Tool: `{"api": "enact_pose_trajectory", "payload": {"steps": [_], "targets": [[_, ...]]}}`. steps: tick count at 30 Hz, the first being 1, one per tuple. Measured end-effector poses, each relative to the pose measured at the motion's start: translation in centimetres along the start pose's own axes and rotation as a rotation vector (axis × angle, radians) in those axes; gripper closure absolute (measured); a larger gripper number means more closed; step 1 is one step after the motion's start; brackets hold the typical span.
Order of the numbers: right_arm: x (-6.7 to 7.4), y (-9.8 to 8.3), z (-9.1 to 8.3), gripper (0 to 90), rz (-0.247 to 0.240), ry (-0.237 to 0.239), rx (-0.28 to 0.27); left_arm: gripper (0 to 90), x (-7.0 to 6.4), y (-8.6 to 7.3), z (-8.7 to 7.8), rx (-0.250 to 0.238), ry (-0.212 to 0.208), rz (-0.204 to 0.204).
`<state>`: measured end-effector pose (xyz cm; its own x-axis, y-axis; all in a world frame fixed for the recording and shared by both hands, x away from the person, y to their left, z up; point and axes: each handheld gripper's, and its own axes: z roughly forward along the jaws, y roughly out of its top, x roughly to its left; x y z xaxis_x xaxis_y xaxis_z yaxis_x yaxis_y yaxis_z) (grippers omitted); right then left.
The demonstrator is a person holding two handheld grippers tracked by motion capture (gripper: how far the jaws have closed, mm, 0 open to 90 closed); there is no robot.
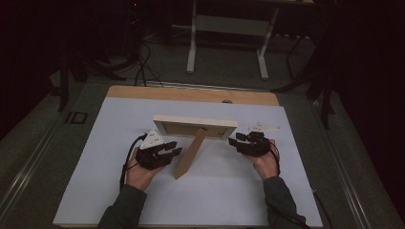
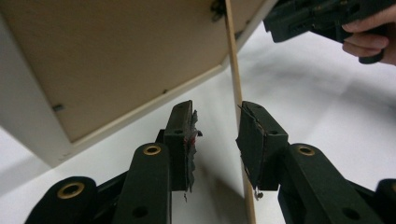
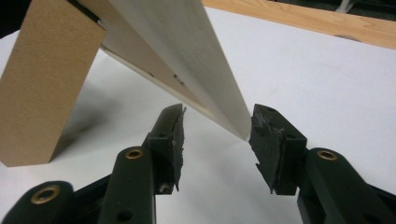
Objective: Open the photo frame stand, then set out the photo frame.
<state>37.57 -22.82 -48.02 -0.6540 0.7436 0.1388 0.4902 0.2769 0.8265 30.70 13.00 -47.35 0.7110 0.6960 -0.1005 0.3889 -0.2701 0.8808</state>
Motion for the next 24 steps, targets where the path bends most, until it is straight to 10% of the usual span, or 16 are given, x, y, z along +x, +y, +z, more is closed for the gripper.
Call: {"api": "enact_pose_trajectory", "payload": {"steps": [15,24], "targets": [[-0.8,0.4,-0.5,76.4,0.045,-0.061,-0.006,66.4,1.2,0.4,-0.7,-0.032,0.055,-0.116],[-0.4,1.7,-0.8,89.5,0.065,-0.075,-0.04,81.7,1.0,1.1,-1.0,-0.05,0.132,-0.098]]}}
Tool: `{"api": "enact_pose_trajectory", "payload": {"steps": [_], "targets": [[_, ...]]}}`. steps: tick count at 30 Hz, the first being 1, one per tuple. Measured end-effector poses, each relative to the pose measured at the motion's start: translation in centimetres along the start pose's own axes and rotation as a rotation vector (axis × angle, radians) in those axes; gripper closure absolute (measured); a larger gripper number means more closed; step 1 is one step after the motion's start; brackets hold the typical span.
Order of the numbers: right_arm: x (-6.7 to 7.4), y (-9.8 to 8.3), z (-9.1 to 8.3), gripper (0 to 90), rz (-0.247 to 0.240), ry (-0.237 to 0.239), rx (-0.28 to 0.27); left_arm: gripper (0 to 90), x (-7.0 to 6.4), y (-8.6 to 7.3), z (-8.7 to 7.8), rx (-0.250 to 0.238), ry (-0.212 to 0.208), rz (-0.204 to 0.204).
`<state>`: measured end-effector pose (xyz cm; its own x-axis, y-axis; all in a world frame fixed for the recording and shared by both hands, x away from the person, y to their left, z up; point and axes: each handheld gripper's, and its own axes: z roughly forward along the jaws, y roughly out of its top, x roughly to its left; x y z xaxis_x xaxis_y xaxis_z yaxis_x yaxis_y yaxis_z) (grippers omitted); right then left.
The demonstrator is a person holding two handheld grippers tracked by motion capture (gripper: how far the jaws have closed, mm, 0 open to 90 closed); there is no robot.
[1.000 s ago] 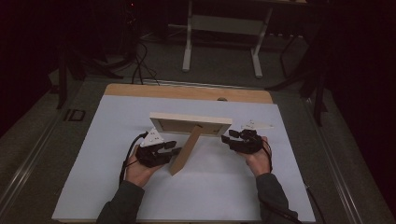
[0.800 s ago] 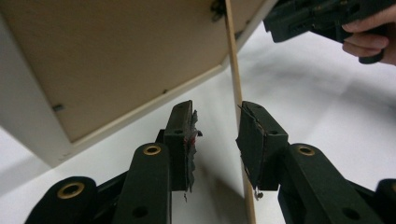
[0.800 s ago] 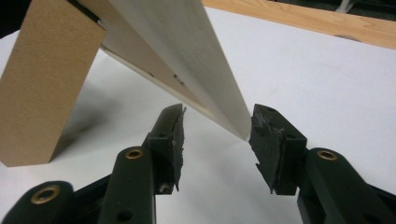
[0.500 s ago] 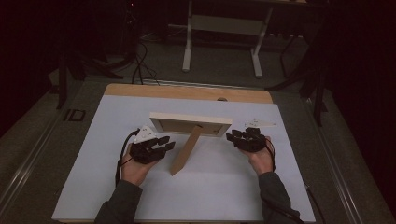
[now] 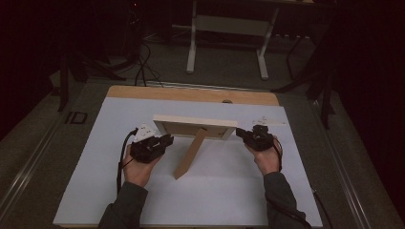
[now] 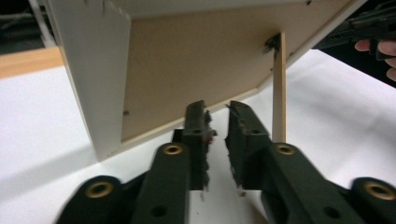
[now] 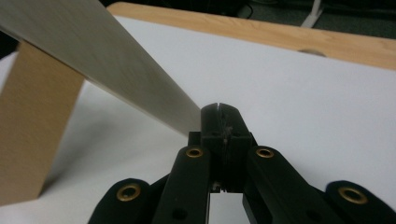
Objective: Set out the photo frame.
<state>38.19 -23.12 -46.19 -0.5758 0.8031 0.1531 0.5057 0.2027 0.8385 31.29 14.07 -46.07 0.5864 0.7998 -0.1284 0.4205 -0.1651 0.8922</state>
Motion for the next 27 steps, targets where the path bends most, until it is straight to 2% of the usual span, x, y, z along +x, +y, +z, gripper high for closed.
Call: {"api": "enact_pose_trajectory", "payload": {"steps": [4,6,8,11,15,20,27], "targets": [[0.4,0.7,-0.2,89.5,-0.011,-0.001,-0.017,89.8,-0.2,0.7,-0.1,-0.014,0.028,-0.001],[0.5,1.0,-0.3,89.5,-0.017,-0.002,-0.027,90.0,-0.1,0.9,-0.1,-0.009,0.018,-0.014],[0.6,1.3,-0.4,89.5,-0.015,-0.002,-0.034,90.0,0.2,1.2,0.0,-0.01,-0.011,-0.042],[0.6,1.6,-0.6,89.4,-0.004,0.006,-0.048,90.0,0.4,1.3,0.1,-0.014,-0.021,-0.06],[0.5,1.8,-0.7,89.4,0.006,0.015,-0.057,90.0,0.4,1.4,0.2,-0.01,-0.024,-0.059],[0.7,2.2,-0.7,88.9,-0.007,0.026,-0.064,90.0,0.0,1.9,0.6,-0.003,-0.008,-0.044],[1.0,2.6,-0.8,87.9,-0.024,0.036,-0.071,90.0,-0.3,2.3,1.0,-0.016,0.008,-0.053]]}}
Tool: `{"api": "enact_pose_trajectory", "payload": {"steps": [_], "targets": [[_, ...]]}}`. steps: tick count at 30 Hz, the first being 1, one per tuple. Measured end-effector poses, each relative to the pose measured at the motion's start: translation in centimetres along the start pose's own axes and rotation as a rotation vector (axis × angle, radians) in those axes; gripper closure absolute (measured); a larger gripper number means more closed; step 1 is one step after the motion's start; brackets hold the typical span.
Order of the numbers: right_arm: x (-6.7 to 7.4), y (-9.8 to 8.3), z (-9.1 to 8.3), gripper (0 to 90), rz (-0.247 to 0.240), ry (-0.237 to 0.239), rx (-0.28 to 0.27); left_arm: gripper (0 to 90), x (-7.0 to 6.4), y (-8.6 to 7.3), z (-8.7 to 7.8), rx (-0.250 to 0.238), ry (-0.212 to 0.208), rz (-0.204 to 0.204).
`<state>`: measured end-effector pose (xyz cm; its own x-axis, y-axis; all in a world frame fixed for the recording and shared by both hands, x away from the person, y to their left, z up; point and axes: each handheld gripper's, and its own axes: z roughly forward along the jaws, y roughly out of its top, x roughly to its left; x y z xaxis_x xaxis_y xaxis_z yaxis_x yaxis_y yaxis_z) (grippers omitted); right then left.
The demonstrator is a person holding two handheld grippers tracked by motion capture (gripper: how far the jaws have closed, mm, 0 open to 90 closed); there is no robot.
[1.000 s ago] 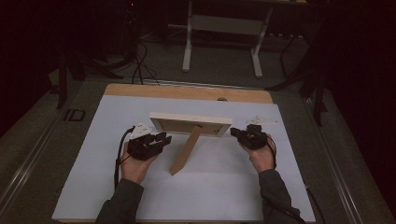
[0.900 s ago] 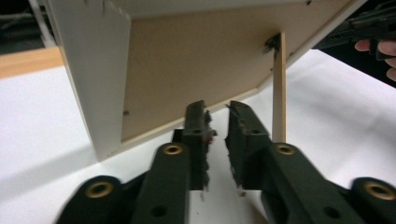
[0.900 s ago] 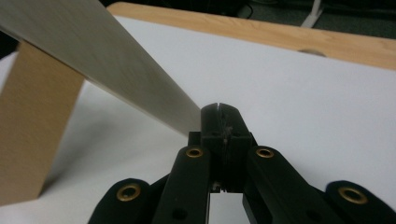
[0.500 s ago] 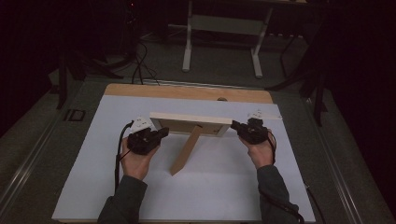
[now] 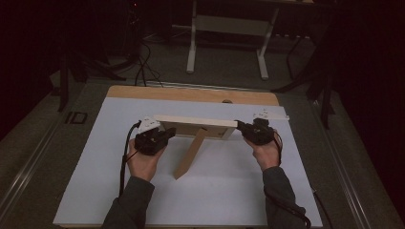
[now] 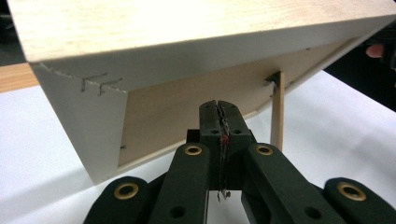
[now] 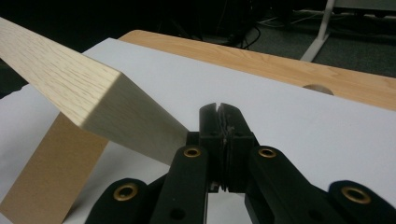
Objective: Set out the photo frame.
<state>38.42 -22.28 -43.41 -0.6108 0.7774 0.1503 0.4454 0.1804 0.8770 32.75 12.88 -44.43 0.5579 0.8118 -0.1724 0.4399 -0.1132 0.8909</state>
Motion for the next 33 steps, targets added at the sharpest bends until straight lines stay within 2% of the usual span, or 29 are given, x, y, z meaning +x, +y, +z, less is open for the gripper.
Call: {"api": "enact_pose_trajectory", "payload": {"steps": [3,6,7,12,33], "targets": [[0.2,0.1,0.1,87.9,-0.019,-0.008,0.012,90.0,0.0,0.1,0.0,-0.009,0.009,-0.004],[0.2,0.2,0.0,87.9,-0.017,-0.005,0.007,90.0,0.0,0.1,0.0,-0.011,0.011,-0.006],[0.2,0.3,0.0,88.0,-0.016,-0.006,0.004,90.0,0.0,0.3,0.1,-0.012,0.035,0.0],[0.2,0.4,0.0,88.3,-0.017,-0.008,0.001,90.0,-0.1,0.5,0.1,-0.027,0.048,0.0],[0.0,0.7,0.2,89.4,-0.015,0.006,0.004,90.0,-0.9,1.2,1.0,-0.021,0.042,0.017]]}}
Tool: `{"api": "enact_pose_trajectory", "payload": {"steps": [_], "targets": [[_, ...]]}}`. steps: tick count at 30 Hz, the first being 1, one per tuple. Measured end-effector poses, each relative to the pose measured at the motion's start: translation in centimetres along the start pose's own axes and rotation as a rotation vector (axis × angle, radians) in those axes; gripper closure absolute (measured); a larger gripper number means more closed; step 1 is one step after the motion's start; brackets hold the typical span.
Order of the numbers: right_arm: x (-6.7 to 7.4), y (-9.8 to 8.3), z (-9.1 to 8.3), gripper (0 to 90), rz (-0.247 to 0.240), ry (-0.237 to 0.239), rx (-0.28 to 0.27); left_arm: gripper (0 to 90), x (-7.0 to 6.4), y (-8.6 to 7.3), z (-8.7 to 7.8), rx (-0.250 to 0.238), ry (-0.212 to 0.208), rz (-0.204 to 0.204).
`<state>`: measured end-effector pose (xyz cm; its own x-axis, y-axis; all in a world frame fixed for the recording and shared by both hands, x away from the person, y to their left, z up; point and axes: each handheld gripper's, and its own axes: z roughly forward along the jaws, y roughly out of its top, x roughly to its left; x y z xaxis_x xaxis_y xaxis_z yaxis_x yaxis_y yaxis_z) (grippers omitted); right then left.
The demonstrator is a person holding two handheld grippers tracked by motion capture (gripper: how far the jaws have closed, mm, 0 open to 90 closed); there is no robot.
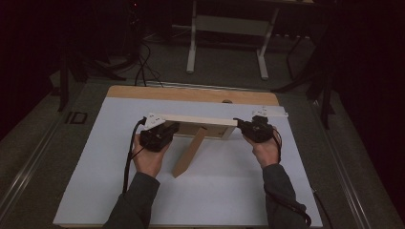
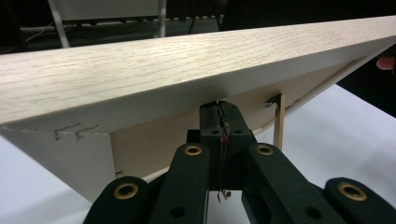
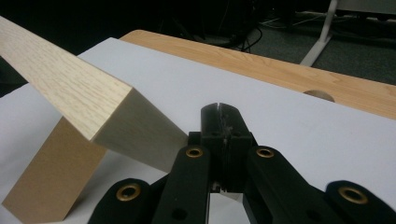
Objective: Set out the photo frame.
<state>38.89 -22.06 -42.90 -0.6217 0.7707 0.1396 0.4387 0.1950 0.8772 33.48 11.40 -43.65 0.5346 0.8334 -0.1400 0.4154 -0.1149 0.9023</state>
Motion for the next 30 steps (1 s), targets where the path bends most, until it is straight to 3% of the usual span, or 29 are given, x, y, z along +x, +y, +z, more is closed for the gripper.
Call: {"api": "enact_pose_trajectory", "payload": {"steps": [20,30], "targets": [[-0.06,0.67,0.53,89.4,0.03,0.028,-0.022,90.0,-0.15,0.19,0.18,0.007,0.0,0.003],[0.25,0.56,0.56,89.5,0.014,0.039,-0.014,90.0,-0.46,0.64,0.54,0.011,-0.011,0.006]]}}
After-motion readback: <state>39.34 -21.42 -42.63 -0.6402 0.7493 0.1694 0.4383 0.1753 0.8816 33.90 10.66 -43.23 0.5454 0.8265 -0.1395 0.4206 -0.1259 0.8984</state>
